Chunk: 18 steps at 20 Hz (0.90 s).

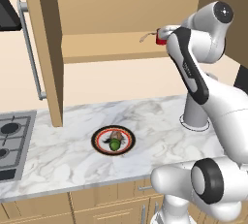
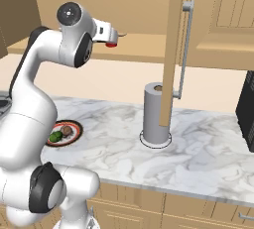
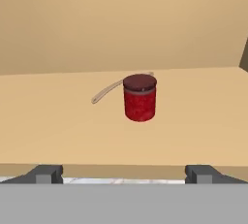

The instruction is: Pick the avocado and bread from the counter and place them on the plate. Then pick the jam from the cabinet and place it next to the plate. Lastly close the cabinet door.

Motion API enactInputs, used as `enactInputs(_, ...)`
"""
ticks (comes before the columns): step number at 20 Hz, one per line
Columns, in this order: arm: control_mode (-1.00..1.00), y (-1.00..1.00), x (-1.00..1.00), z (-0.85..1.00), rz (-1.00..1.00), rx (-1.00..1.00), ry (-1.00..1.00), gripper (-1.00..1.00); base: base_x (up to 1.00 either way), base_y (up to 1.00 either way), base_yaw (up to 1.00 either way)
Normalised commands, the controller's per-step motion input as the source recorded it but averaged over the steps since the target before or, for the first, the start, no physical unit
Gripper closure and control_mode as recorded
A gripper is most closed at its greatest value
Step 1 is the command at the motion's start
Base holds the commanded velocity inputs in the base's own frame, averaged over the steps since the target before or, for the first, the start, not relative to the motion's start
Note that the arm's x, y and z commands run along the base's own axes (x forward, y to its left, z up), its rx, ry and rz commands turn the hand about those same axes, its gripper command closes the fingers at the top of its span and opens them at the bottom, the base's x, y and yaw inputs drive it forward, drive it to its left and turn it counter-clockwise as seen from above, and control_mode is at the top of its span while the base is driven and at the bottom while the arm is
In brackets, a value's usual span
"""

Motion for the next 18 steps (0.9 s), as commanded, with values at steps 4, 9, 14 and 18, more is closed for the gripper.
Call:
enactInputs(4,-1.0,-0.01,0.18,-0.01,0.0,-0.01,0.0,-1.0,0.0,0.0,0.0)
enactInputs(9,-1.0,-0.03,0.19,0.0,0.0,0.0,0.0,-1.0,0.0,0.0,0.0)
enactInputs(14,-1.0,-0.02,0.18,-0.01,0.0,0.0,0.0,-1.0,0.0,0.0,0.0)
enactInputs(18,-1.0,0.0,0.22,-0.04,0.0,-0.01,0.01,-1.0,0.0,0.0,0.0)
